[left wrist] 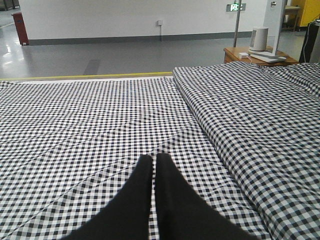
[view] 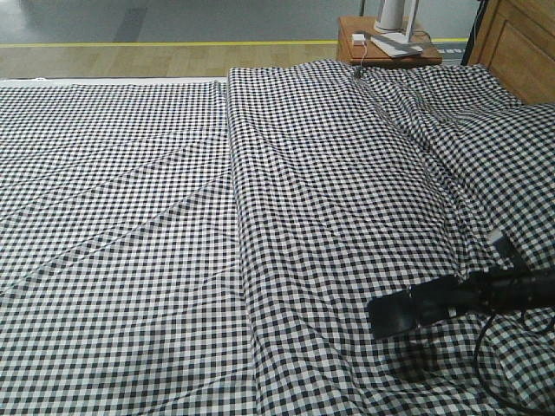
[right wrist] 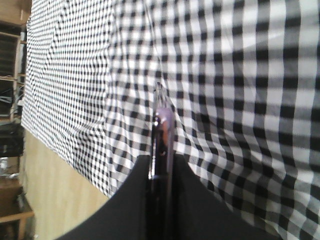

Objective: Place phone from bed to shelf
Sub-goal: 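Lift the black phone off the bed with the right gripper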

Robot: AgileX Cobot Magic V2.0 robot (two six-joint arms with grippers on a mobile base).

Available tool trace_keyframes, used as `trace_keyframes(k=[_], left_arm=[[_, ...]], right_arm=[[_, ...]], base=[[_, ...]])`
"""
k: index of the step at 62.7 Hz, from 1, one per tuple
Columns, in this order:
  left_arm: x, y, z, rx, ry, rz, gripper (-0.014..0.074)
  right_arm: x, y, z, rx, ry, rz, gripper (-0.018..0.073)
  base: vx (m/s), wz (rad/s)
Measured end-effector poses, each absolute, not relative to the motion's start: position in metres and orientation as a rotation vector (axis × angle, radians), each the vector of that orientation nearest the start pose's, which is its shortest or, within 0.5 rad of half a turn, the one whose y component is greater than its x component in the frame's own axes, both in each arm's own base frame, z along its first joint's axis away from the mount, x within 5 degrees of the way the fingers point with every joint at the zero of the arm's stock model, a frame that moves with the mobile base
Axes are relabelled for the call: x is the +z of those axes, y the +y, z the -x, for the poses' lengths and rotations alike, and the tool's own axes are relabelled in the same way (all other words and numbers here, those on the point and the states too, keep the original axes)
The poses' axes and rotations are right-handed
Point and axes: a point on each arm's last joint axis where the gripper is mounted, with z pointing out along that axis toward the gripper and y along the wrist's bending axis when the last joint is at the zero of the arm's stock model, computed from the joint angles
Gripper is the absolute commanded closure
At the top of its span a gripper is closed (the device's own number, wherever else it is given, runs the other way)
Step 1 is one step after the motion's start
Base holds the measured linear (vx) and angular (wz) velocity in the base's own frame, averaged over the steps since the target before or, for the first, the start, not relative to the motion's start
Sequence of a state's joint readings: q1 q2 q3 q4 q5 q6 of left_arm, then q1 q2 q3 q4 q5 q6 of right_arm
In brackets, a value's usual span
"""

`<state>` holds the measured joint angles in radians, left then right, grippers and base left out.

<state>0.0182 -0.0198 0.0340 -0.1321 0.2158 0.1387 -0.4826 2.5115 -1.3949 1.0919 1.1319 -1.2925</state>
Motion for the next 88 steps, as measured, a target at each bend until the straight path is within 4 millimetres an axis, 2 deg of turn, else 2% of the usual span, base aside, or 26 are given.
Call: trace_keyframes(k=[11, 19, 29, 42, 51, 62, 68, 75, 81, 88], left_arm=[[0.183, -0.002, -0.055, -0.003, 1.712, -0.014, 0.0596], [0.183, -0.002, -0.055, -0.003, 1.712, -0.014, 0.0596], [0.183, -0.002, -0.055, -0.003, 1.712, -0.014, 0.0596], [0.183, -0.002, -0.055, -0.003, 1.712, -0.014, 0.0596], [0.183, -0.002, -0.055, -0.003, 1.712, -0.014, 0.0596], [0.183, -0.002, -0.055, -0.003, 1.712, -0.014, 0.0596], [0.183, -0.002, -0.055, -0.003, 1.712, -0.014, 0.0596], [0.183, -0.002, -0.055, -0.003, 1.712, -0.014, 0.0596], [0.183, -0.002, -0.055, -0.003, 1.712, -0.014, 0.0596], [0.183, -0.002, -0.055, -0.003, 1.712, -0.014, 0.0596]], right_arm=[[0.061, -0.119, -0.387, 1.157, 2.533, 0.048, 0.0564], [0.106, -0.108, -0.393, 1.082, 2.493, 0.15, 0.0564], [0.16, -0.068, -0.399, 1.038, 2.426, 0.354, 0.0564], [0.211, -0.018, -0.394, 1.02, 2.352, 0.54, 0.0564], [0.249, 0.016, -0.384, 1.003, 2.285, 0.662, 0.0564], [0.292, 0.056, -0.361, 0.995, 2.183, 0.83, 0.0564], [0.311, 0.066, -0.349, 0.988, 2.143, 0.872, 0.0564], [0.325, 0.068, -0.337, 0.98, 2.114, 0.872, 0.0563], [0.326, 0.07, -0.322, 1.014, 2.084, 0.858, 0.0563], [0.317, 0.073, -0.299, 1.061, 2.032, 0.866, 0.0563]], base=[[0.0, 0.0], [0.0, 0.0], [0.0, 0.0], [0.0, 0.0], [0.0, 0.0], [0.0, 0.0], [0.0, 0.0], [0.0, 0.0], [0.0, 0.0], [0.0, 0.0]])
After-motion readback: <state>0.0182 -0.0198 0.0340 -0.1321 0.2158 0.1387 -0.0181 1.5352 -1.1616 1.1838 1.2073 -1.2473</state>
